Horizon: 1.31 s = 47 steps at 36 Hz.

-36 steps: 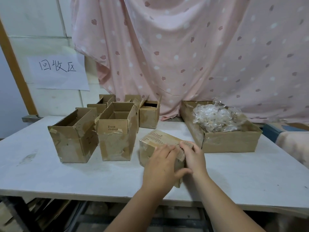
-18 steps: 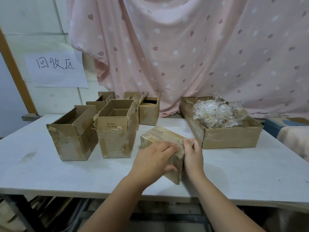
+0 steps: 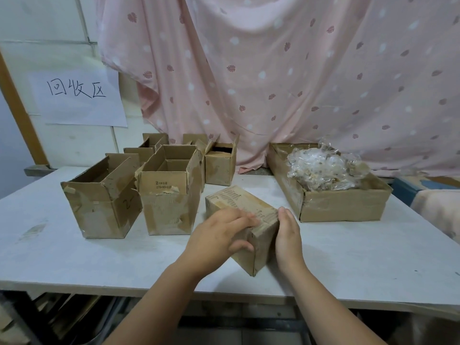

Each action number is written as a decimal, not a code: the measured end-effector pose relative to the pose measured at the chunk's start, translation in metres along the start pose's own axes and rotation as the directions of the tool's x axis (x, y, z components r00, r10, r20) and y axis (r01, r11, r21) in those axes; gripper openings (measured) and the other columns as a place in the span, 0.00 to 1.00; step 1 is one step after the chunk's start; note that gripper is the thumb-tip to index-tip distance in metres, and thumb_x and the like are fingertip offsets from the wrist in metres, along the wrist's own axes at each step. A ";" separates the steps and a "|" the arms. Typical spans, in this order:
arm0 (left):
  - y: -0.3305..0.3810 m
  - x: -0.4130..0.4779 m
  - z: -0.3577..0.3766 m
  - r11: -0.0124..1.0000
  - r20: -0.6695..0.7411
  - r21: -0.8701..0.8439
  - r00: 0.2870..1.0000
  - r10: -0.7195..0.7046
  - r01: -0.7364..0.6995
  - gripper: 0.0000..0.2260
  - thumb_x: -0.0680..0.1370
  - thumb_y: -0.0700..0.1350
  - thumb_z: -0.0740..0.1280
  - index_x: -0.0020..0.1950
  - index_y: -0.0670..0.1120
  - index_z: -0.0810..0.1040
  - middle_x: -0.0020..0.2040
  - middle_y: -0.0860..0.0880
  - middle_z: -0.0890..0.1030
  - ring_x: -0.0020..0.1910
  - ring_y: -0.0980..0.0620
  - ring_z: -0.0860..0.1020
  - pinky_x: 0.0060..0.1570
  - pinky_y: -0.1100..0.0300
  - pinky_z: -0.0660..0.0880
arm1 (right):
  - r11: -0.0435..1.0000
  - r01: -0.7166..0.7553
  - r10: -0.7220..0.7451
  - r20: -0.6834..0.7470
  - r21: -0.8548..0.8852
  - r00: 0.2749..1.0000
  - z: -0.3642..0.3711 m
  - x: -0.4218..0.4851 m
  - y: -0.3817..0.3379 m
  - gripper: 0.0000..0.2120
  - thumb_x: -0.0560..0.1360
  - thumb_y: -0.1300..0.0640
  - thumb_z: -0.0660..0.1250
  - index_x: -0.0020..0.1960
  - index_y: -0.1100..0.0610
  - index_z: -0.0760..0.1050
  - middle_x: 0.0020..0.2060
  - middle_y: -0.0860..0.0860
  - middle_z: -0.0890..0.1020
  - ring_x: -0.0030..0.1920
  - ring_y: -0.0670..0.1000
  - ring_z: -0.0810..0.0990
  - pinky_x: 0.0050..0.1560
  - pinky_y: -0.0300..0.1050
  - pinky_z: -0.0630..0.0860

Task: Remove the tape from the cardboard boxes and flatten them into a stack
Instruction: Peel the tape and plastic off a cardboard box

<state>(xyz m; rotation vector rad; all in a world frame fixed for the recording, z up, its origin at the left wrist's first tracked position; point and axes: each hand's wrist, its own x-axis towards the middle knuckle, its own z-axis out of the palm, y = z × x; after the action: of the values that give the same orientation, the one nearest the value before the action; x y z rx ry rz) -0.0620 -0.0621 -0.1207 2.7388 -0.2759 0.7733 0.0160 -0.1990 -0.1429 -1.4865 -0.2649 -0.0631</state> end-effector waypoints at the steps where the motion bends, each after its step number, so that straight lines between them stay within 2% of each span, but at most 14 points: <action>1: -0.002 -0.002 -0.002 0.997 0.039 -0.069 0.998 -0.041 0.044 0.19 0.73 0.57 0.67 0.64 0.56 0.75 0.64 0.64 0.73 0.67 0.61 0.66 0.62 0.60 0.69 | 1.000 -0.014 0.013 0.035 0.023 0.999 -0.002 0.001 0.001 0.17 0.82 0.52 0.54 0.42 0.63 0.70 0.37 0.52 0.75 0.40 0.49 0.73 0.43 0.45 0.68; 3: 0.000 -0.004 -0.008 0.980 0.105 -0.174 0.991 -0.084 0.102 0.22 0.74 0.52 0.69 0.68 0.57 0.71 0.66 0.68 0.66 0.72 0.67 0.54 0.70 0.65 0.55 | 0.999 -0.022 0.018 0.093 0.041 0.995 -0.004 0.003 0.003 0.16 0.80 0.49 0.58 0.43 0.61 0.71 0.39 0.52 0.76 0.42 0.49 0.74 0.44 0.45 0.69; 5: 0.003 -0.004 -0.009 0.960 0.097 -0.231 0.985 -0.141 0.160 0.21 0.76 0.53 0.67 0.68 0.57 0.69 0.68 0.66 0.66 0.72 0.68 0.51 0.69 0.67 0.51 | 1.000 -0.012 0.009 0.126 0.017 0.992 -0.002 0.005 0.005 0.12 0.77 0.48 0.59 0.45 0.56 0.74 0.41 0.50 0.79 0.45 0.49 0.76 0.45 0.44 0.71; 10: 0.014 0.000 0.001 0.927 -0.045 -0.177 0.938 -0.344 0.331 0.20 0.77 0.54 0.65 0.68 0.52 0.71 0.70 0.57 0.69 0.73 0.61 0.57 0.66 0.70 0.53 | 0.997 0.027 -0.019 0.119 -0.068 0.993 0.007 0.004 0.003 0.05 0.79 0.55 0.62 0.48 0.50 0.77 0.48 0.49 0.81 0.50 0.47 0.78 0.51 0.43 0.73; 14: 0.013 0.003 -0.001 0.938 -0.061 -0.137 0.942 -0.329 0.319 0.18 0.79 0.50 0.64 0.68 0.47 0.72 0.69 0.54 0.72 0.72 0.59 0.61 0.65 0.74 0.51 | 0.992 -0.050 0.063 0.115 -0.113 0.991 0.005 0.010 -0.007 0.04 0.75 0.55 0.68 0.44 0.54 0.79 0.41 0.49 0.82 0.45 0.48 0.79 0.48 0.44 0.75; 18: 0.016 0.002 -0.003 0.929 -0.110 -0.148 0.928 -0.355 0.338 0.15 0.80 0.46 0.62 0.65 0.45 0.75 0.68 0.52 0.72 0.67 0.58 0.67 0.61 0.73 0.57 | 0.986 -0.140 0.158 0.217 -0.096 0.963 -0.001 0.016 -0.016 0.09 0.73 0.53 0.71 0.42 0.60 0.78 0.32 0.48 0.77 0.36 0.47 0.74 0.40 0.42 0.71; 22: 0.021 -0.003 0.002 0.765 -0.223 -0.427 0.763 -0.606 0.483 0.15 0.75 0.42 0.70 0.62 0.45 0.76 0.64 0.52 0.67 0.59 0.59 0.70 0.57 0.69 0.67 | 0.985 -0.163 0.170 0.284 -0.050 0.944 0.000 0.015 -0.017 0.10 0.74 0.57 0.70 0.40 0.57 0.70 0.36 0.53 0.71 0.39 0.51 0.71 0.42 0.44 0.69; 25: 0.024 -0.002 -0.001 0.575 -0.112 -0.601 0.654 -0.748 0.555 0.21 0.73 0.42 0.72 0.65 0.47 0.73 0.61 0.53 0.70 0.49 0.62 0.75 0.48 0.72 0.74 | 0.994 -0.107 0.112 0.328 -0.033 0.938 0.004 0.014 -0.020 0.04 0.77 0.61 0.65 0.51 0.55 0.73 0.49 0.51 0.78 0.45 0.50 0.78 0.43 0.40 0.73; 28: 0.021 -0.001 -0.004 0.526 -0.058 -0.597 0.622 -0.781 0.606 0.20 0.71 0.46 0.74 0.62 0.46 0.75 0.54 0.54 0.78 0.44 0.62 0.77 0.39 0.71 0.73 | 0.996 -0.058 0.080 0.395 -0.067 0.915 0.004 0.012 -0.024 0.11 0.79 0.62 0.62 0.57 0.50 0.77 0.54 0.47 0.80 0.52 0.48 0.80 0.43 0.35 0.75; 32: 0.016 -0.003 -0.003 0.463 -0.007 -0.597 0.573 -0.820 0.655 0.19 0.70 0.51 0.75 0.56 0.46 0.76 0.45 0.53 0.80 0.44 0.58 0.78 0.37 0.67 0.73 | 0.992 -0.105 0.123 0.427 -0.064 0.896 -0.002 0.012 -0.027 0.11 0.79 0.60 0.63 0.56 0.50 0.80 0.52 0.45 0.82 0.47 0.40 0.81 0.42 0.31 0.75; 35: 0.013 -0.004 0.000 0.429 0.012 -0.626 0.558 -0.830 0.652 0.17 0.70 0.52 0.75 0.52 0.45 0.76 0.41 0.48 0.80 0.40 0.55 0.78 0.36 0.64 0.73 | 0.987 -0.137 0.158 0.442 -0.079 0.883 -0.003 0.015 -0.028 0.11 0.78 0.61 0.64 0.56 0.50 0.80 0.52 0.48 0.83 0.50 0.44 0.82 0.45 0.34 0.76; 42: 0.017 -0.007 0.006 0.512 -0.049 -0.600 0.611 -0.790 0.614 0.15 0.74 0.49 0.71 0.35 0.45 0.68 0.35 0.51 0.73 0.33 0.56 0.70 0.27 0.71 0.65 | 0.976 -0.197 0.217 0.488 -0.092 0.846 -0.004 0.022 -0.035 0.10 0.77 0.63 0.66 0.53 0.52 0.80 0.50 0.57 0.84 0.46 0.49 0.81 0.55 0.43 0.76; 45: 0.021 -0.008 0.009 0.706 -0.231 -0.458 0.694 -0.682 0.541 0.10 0.75 0.46 0.70 0.41 0.47 0.69 0.49 0.54 0.70 0.45 0.58 0.71 0.39 0.73 0.65 | 0.978 -0.178 0.207 0.490 -0.107 0.847 -0.004 0.024 -0.032 0.09 0.76 0.62 0.67 0.51 0.50 0.81 0.49 0.58 0.84 0.46 0.50 0.80 0.56 0.47 0.75; 47: 0.022 -0.006 0.012 0.863 -0.368 -0.274 0.783 -0.501 0.424 0.06 0.76 0.41 0.67 0.52 0.46 0.74 0.59 0.53 0.71 0.56 0.56 0.70 0.53 0.69 0.67 | 0.983 -0.143 0.182 0.464 -0.117 0.867 -0.003 0.022 -0.030 0.09 0.76 0.60 0.68 0.50 0.48 0.81 0.42 0.55 0.82 0.41 0.50 0.76 0.47 0.44 0.73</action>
<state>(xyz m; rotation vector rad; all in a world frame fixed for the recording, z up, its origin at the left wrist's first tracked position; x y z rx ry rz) -0.0670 -0.0862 -0.1288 2.2368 0.3990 1.1039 0.0319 -0.2020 -0.1092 -1.5843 -0.5348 0.4389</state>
